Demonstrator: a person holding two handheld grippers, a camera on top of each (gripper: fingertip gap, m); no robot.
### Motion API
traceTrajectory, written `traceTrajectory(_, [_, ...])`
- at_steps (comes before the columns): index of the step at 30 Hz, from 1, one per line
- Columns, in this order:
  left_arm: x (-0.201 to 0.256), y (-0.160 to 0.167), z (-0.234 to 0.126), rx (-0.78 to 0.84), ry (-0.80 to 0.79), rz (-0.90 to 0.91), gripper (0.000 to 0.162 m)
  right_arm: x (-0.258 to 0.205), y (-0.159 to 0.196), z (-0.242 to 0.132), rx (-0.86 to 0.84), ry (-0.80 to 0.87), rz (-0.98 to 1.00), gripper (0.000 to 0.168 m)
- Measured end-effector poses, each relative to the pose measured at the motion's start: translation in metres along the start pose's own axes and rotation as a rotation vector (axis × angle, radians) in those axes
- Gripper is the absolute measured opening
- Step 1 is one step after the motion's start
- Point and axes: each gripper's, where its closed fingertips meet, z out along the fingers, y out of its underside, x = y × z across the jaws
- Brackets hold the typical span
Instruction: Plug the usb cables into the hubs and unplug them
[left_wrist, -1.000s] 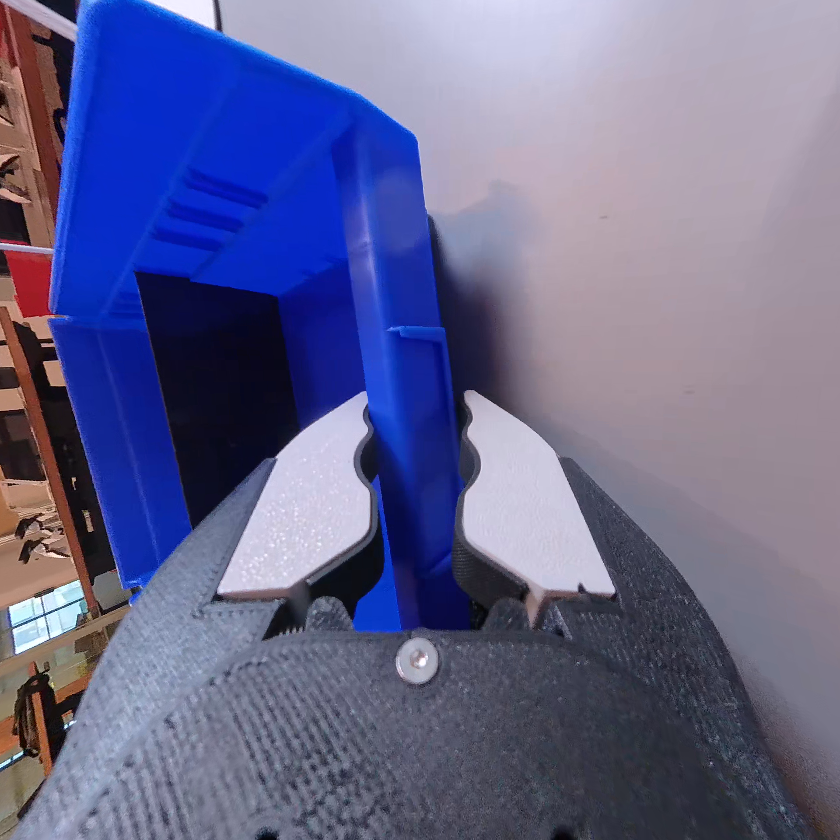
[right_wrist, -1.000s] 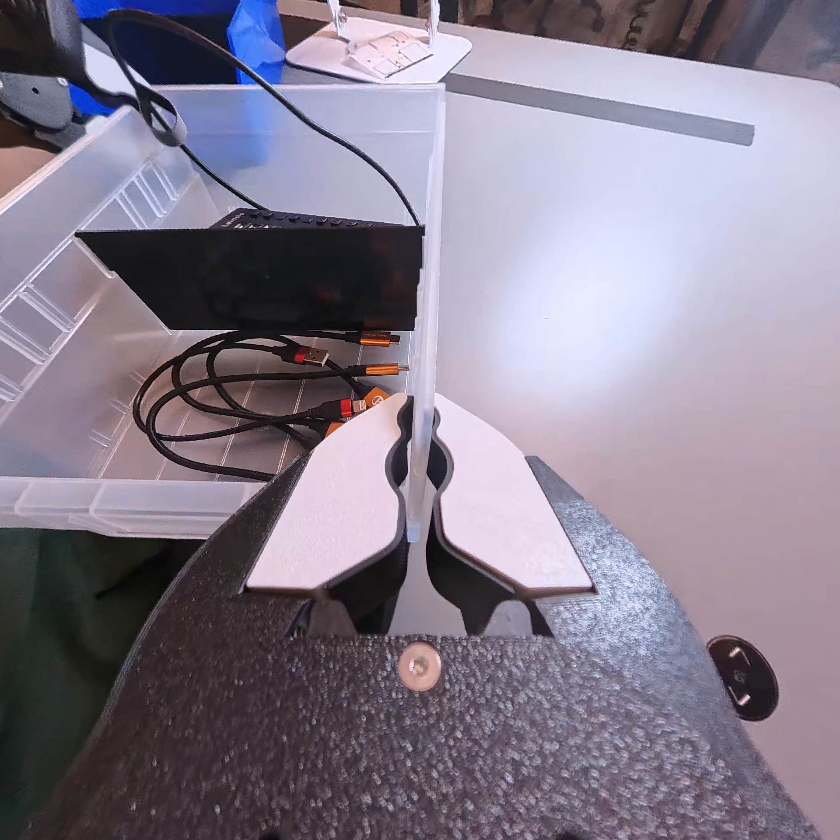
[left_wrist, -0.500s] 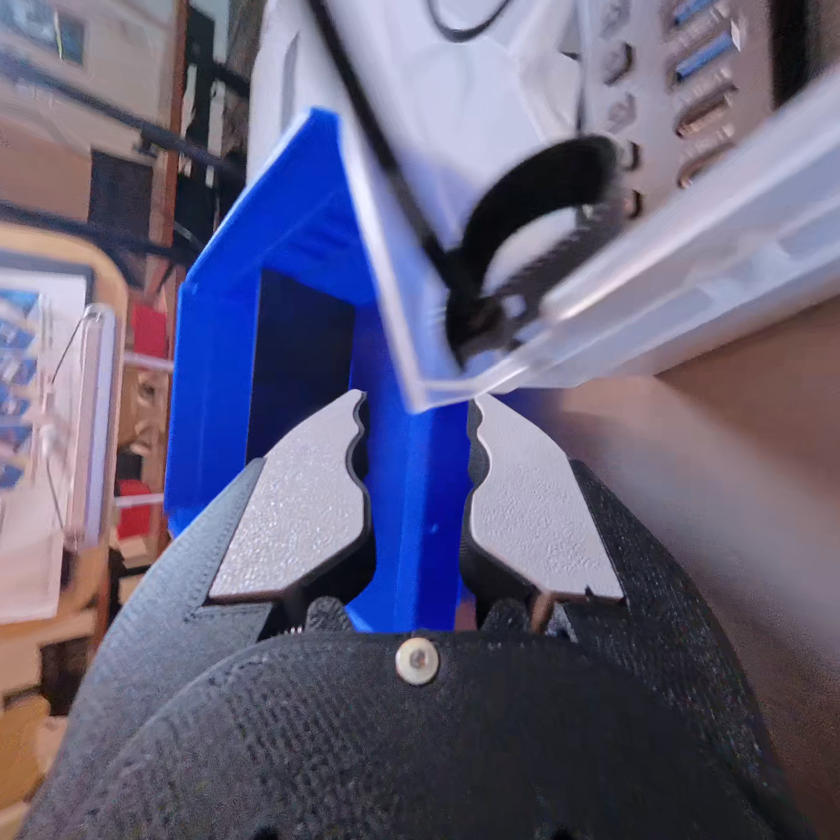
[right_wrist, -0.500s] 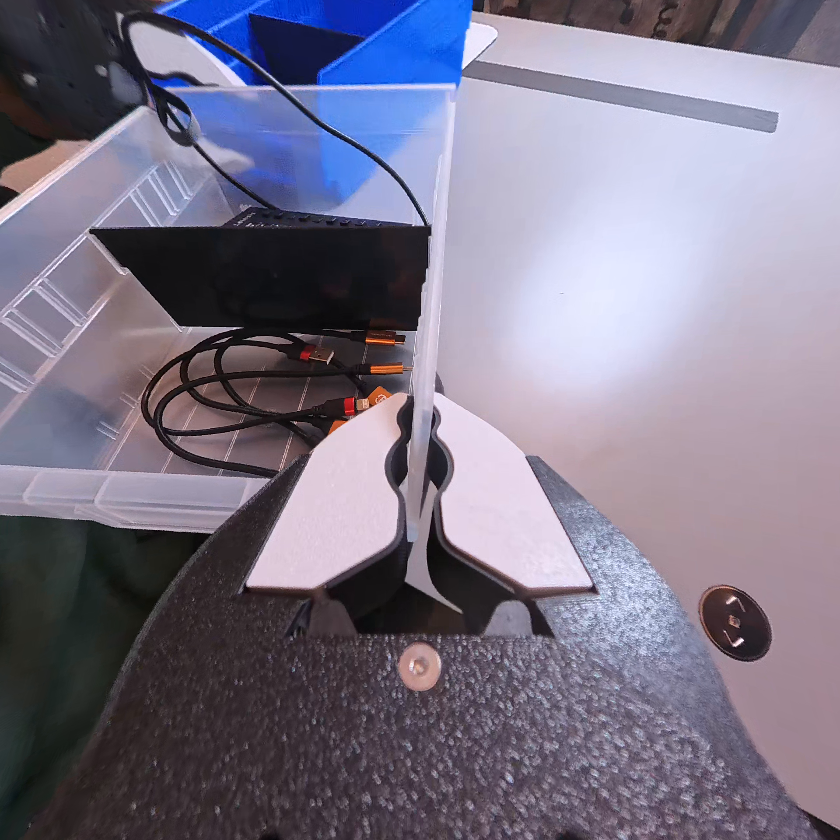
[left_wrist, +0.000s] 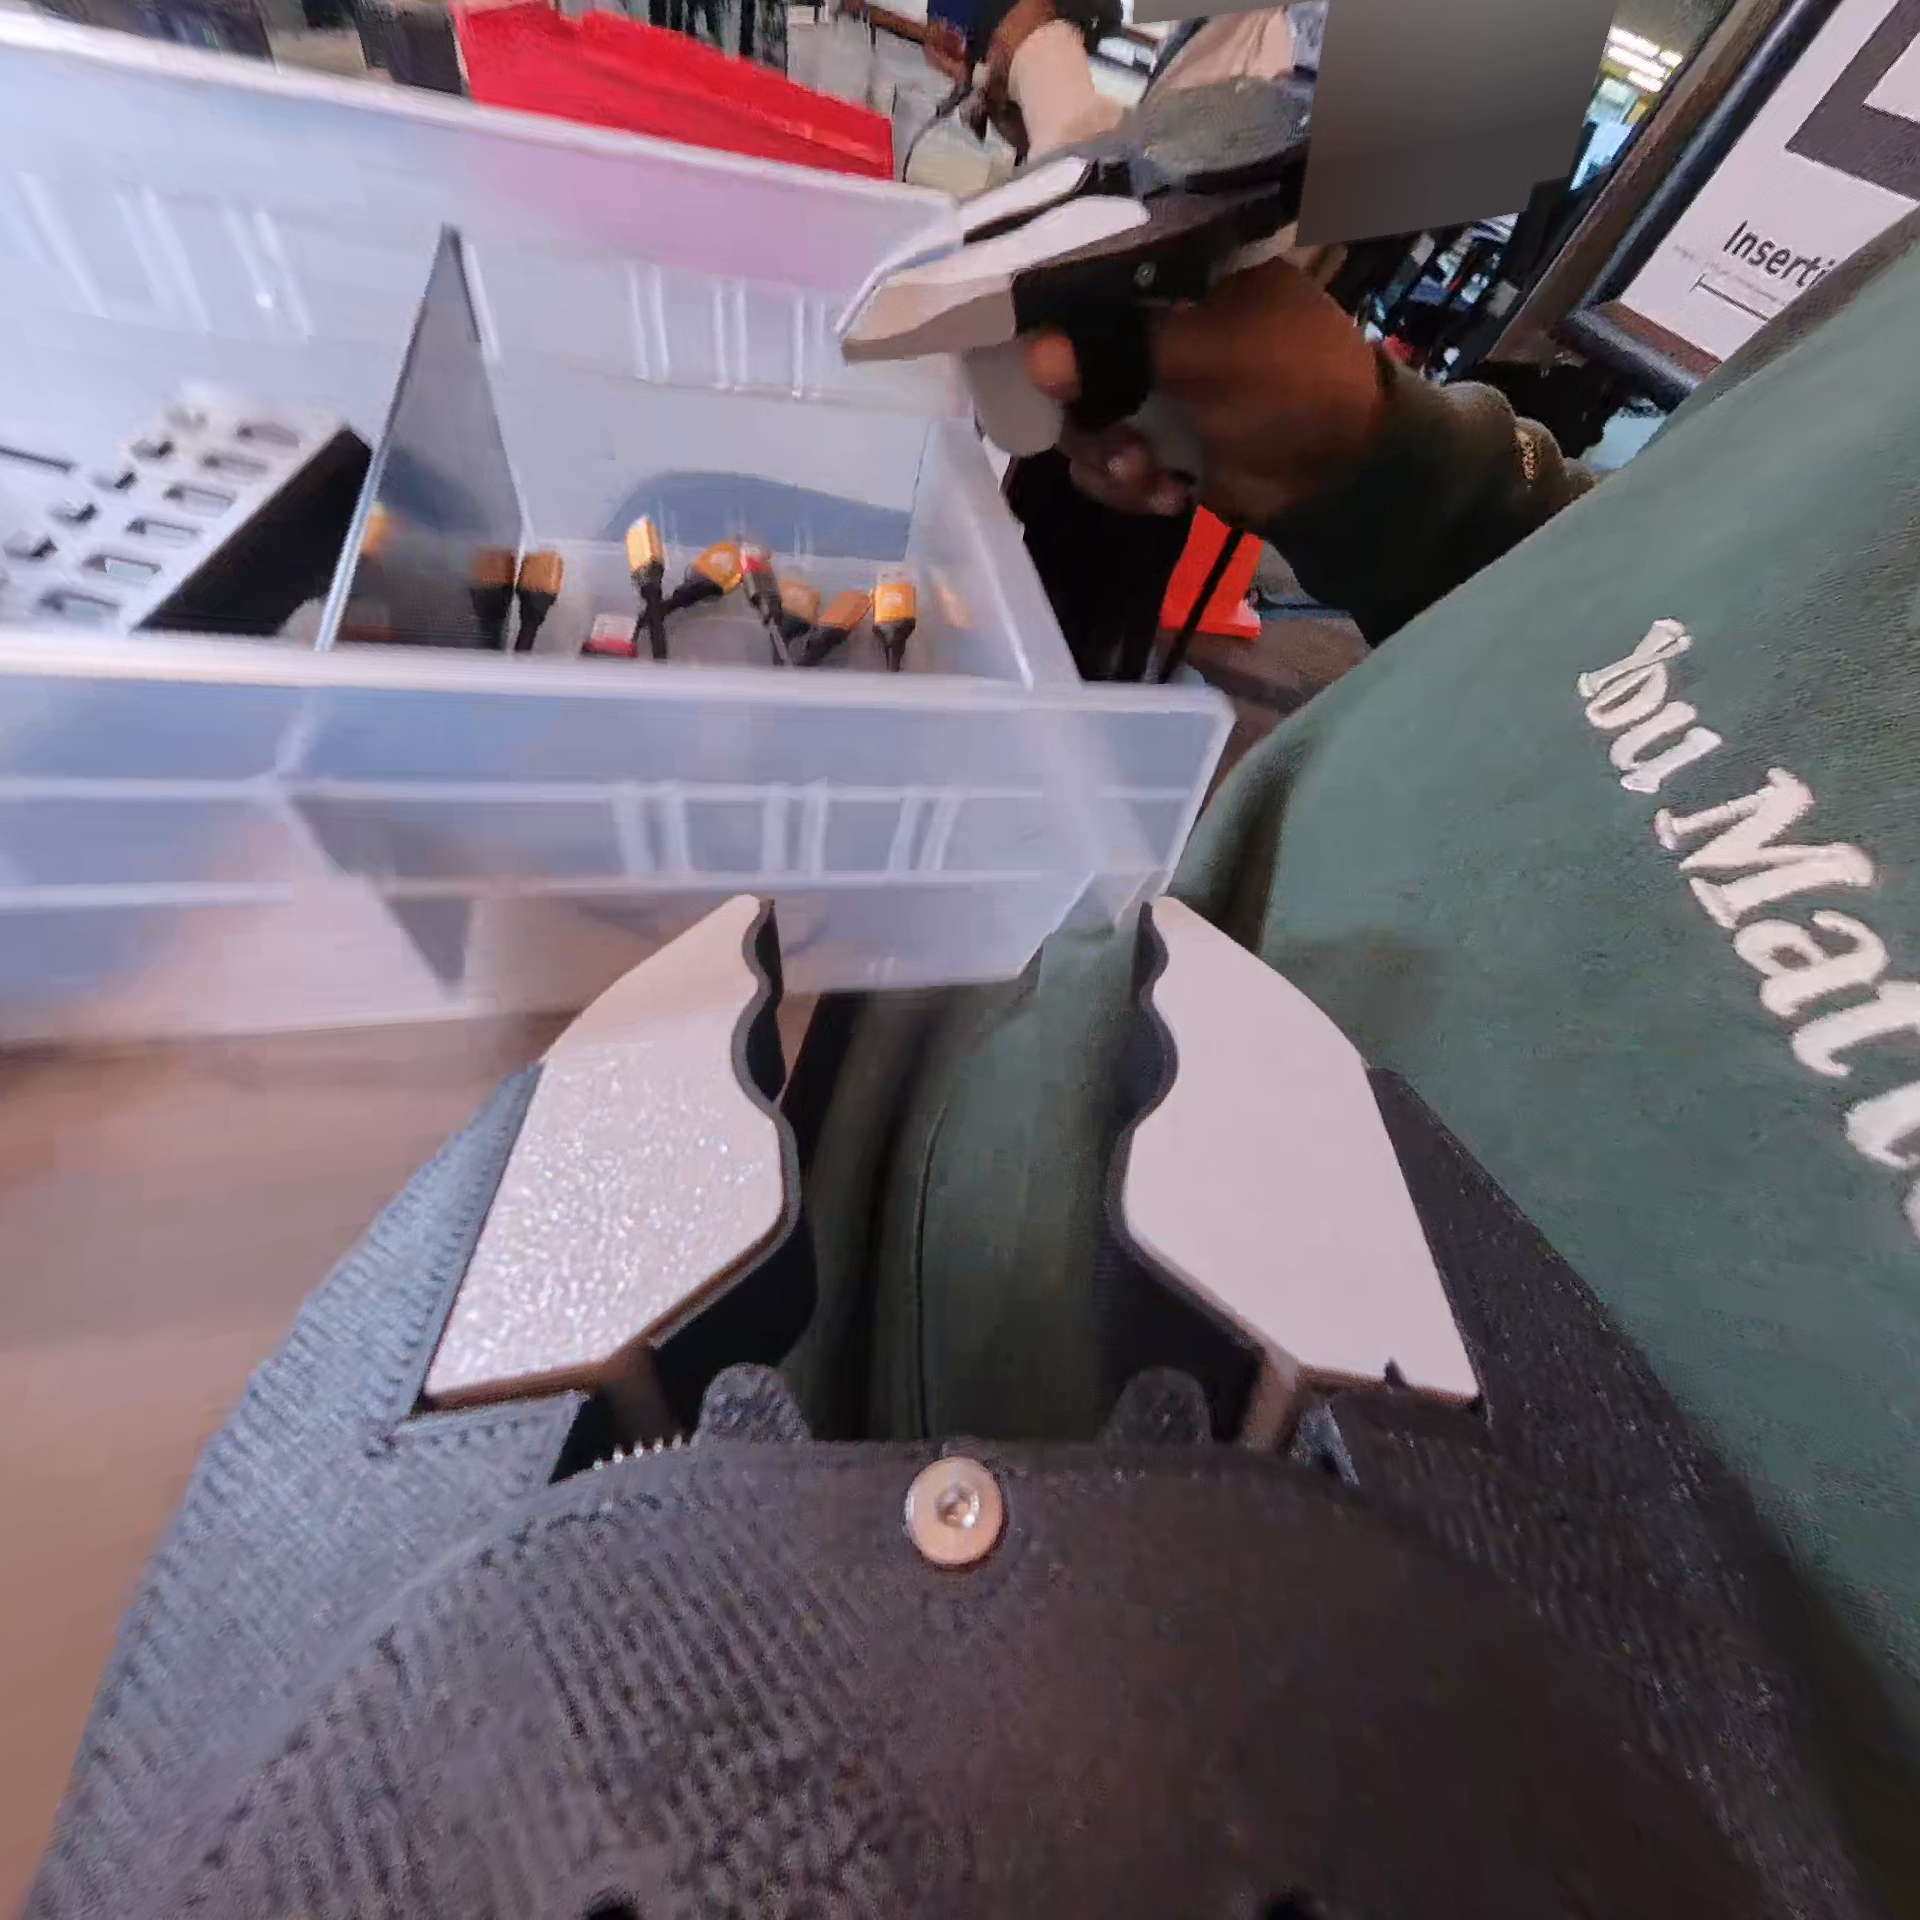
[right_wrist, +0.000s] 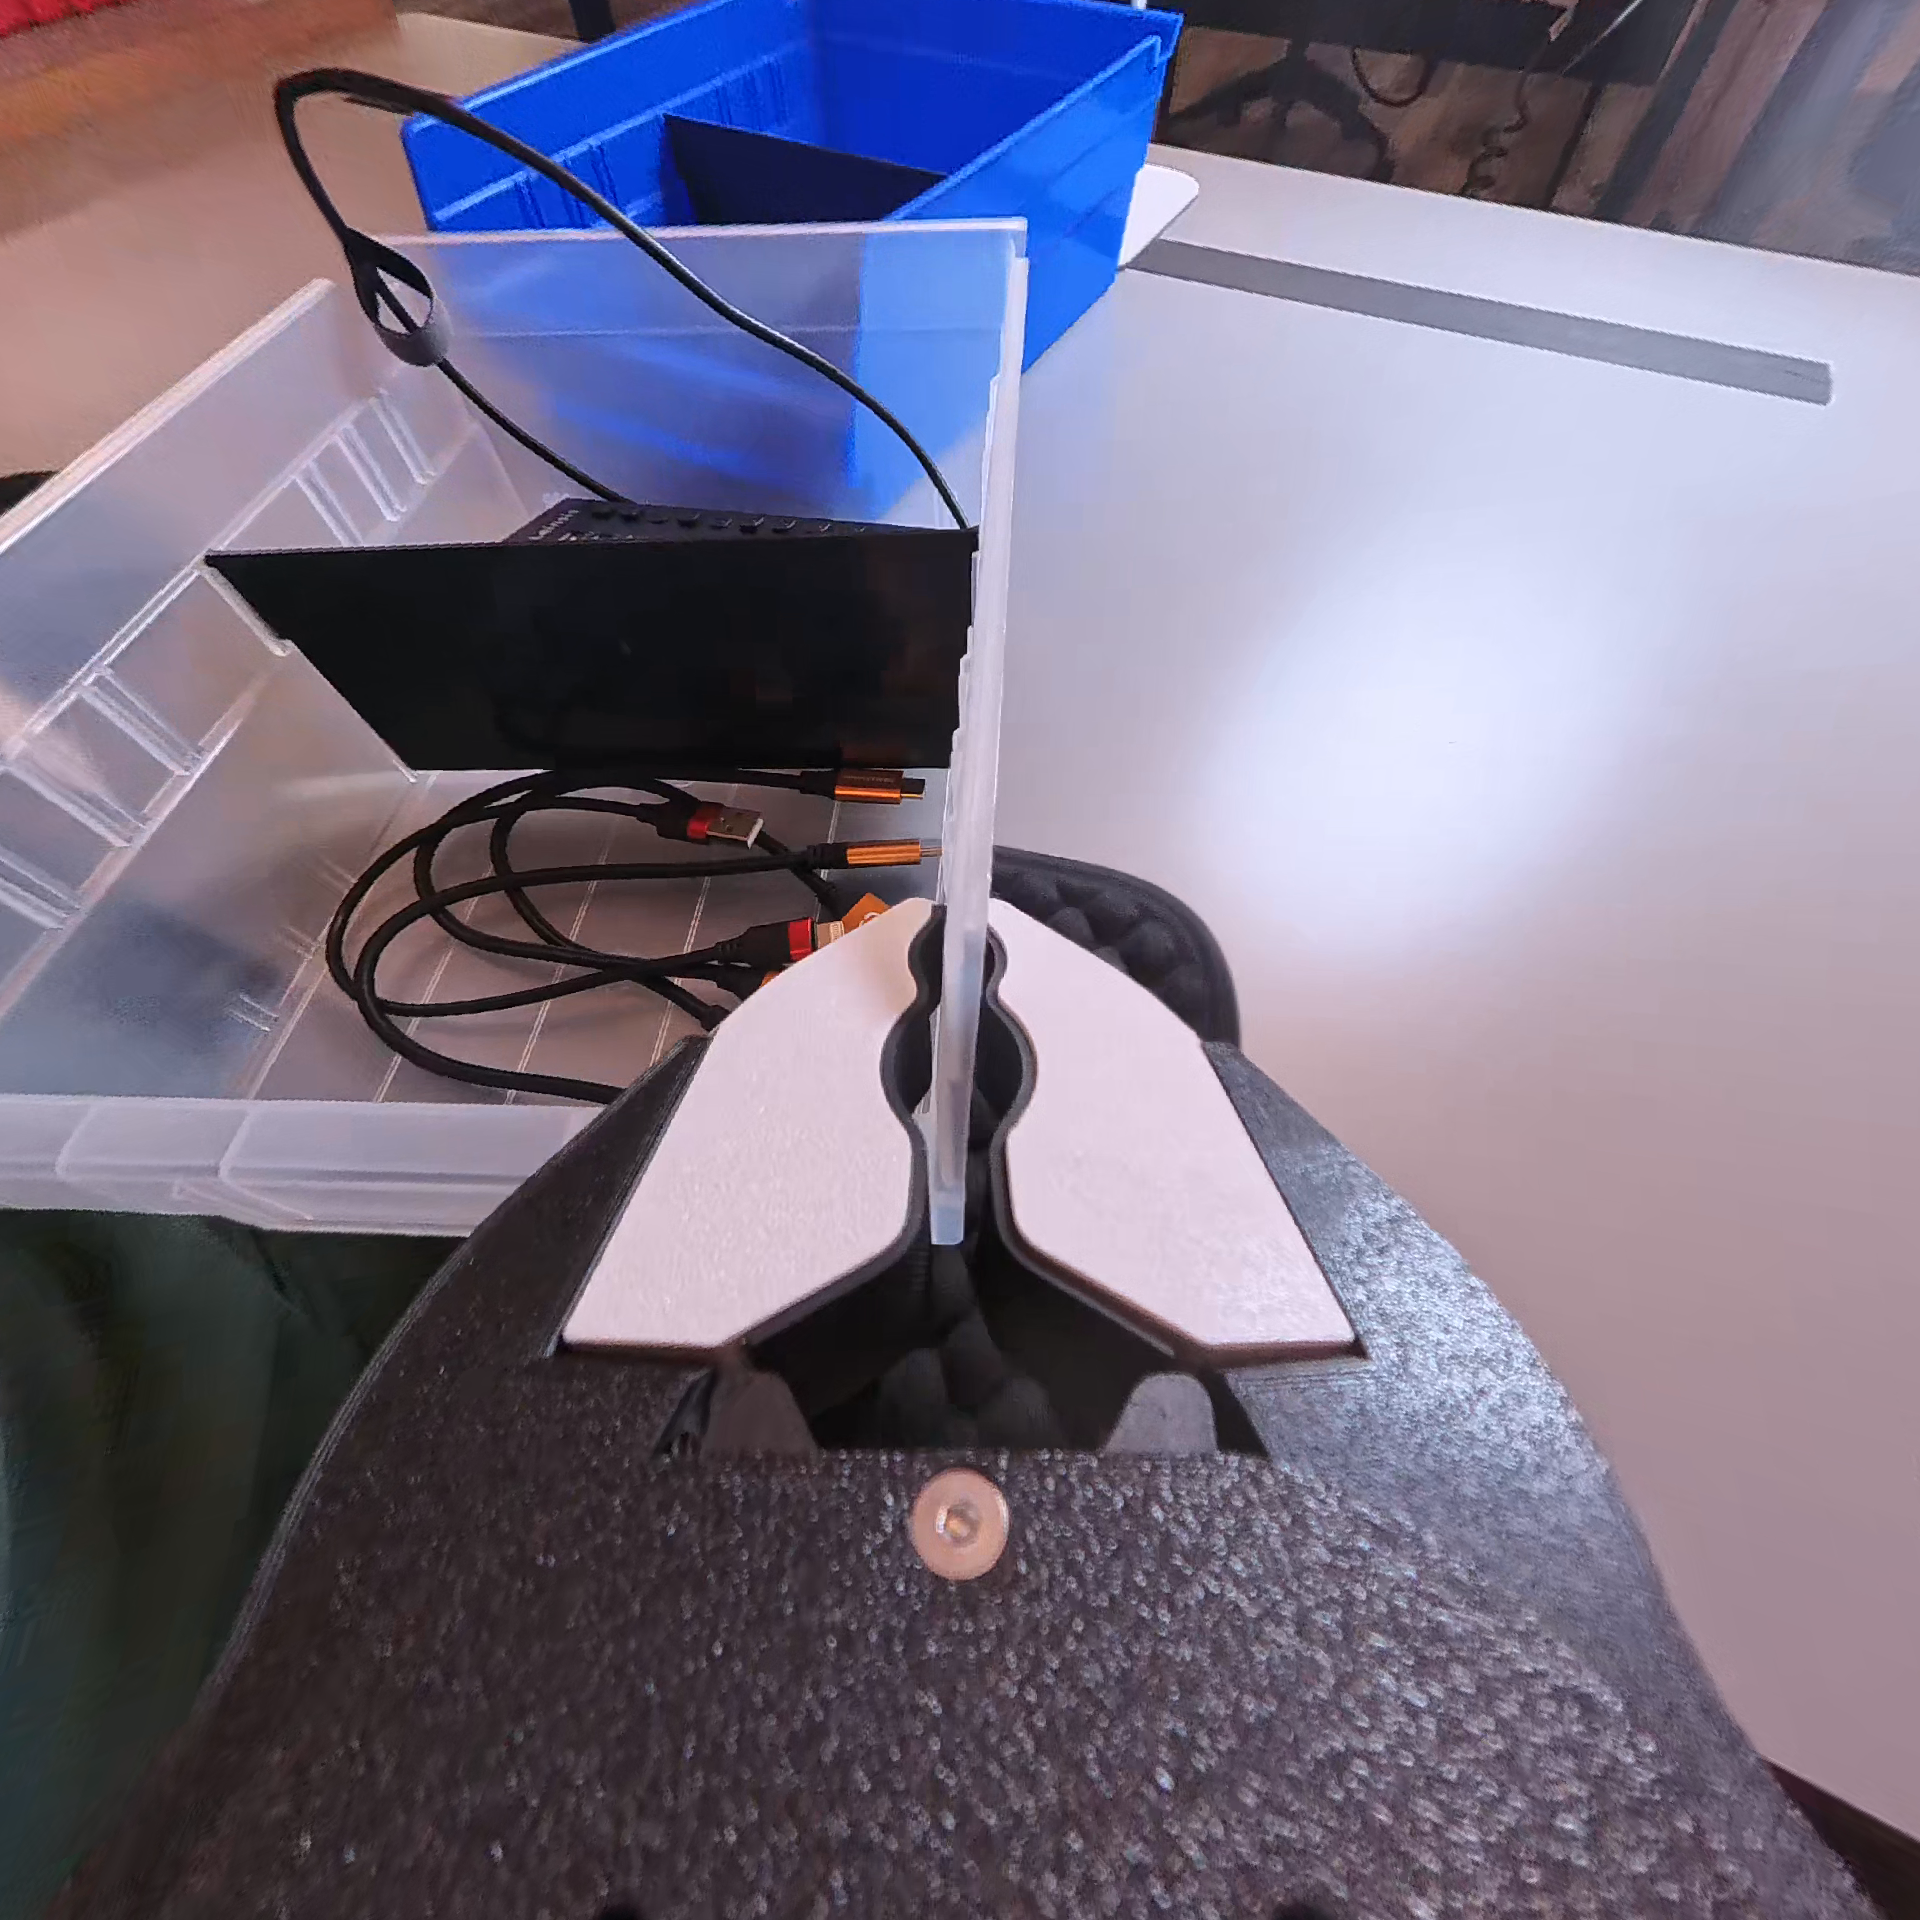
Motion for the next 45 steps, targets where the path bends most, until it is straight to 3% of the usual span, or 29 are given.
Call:
traceTrajectory(2, [0.001, -0.002, 0.004, 0.006, -0.073, 0.060, 0.063, -0.005, 0.001, 0.000, 0.007, 0.047, 0.001, 0.003])
traceTrajectory(4, [-0.001, 0.001, 0.003, -0.002, -0.139, 0.100, 0.075, -0.010, 0.002, -0.003, 0.019, 0.062, 0.030, 0.003])
traceTrajectory(7, [-0.005, 0.006, -0.003, 0.012, -0.216, 0.050, 0.091, -0.027, 0.004, -0.005, 0.041, 0.067, 0.018, 0.005])
traceTrajectory(10, [-0.012, 0.013, -0.012, 0.050, -0.311, 0.016, 0.096, -0.050, 0.008, -0.007, 0.061, 0.055, -0.016, 0.008])
traceTrajectory(12, [-0.022, 0.014, -0.027, 0.098, -0.397, 0.004, 0.091, -0.071, 0.016, -0.007, 0.056, 0.018, -0.037, 0.011])
traceTrajectory(14, [-0.034, 0.014, -0.047, 0.169, -0.466, -0.035, 0.069, -0.090, 0.028, -0.003, 0.050, 0.018, -0.096, 0.013])
traceTrajectory(16, [-0.038, 0.017, -0.061, 0.209, -0.495, -0.043, 0.061, -0.106, 0.026, -0.002, 0.087, 0.014, -0.140, 0.014])
traceTrajectory(20, [-0.040, 0.020, -0.089, 0.163, -0.648, 0.136, 0.031, -0.132, 0.024, -0.004, 0.152, 0.021, -0.216, 0.016])
traceTrajectory(27, [0.004, 0.018, -0.125, 0.190, -0.702, 0.331, 0.023, -0.174, 0.016, -0.039, 0.319, -0.005, -0.305, 0.016])
traceTrajectory(33, [0.038, -0.009, -0.185, 0.255, -0.838, 0.452, 0.023, -0.217, -0.033, -0.052, 0.454, -0.094, -0.382, 0.016])
traceTrajectory(38, [0.015, -0.019, -0.262, 0.225, -1.022, 0.458, 0.023, -0.266, -0.092, 0.007, 0.482, -0.243, -0.408, 0.016])
traceTrajectory(45, [-0.090, 0.007, -0.358, 0.189, -1.175, 0.294, 0.024, -0.327, -0.144, 0.167, 0.348, -0.377, -0.409, 0.013])
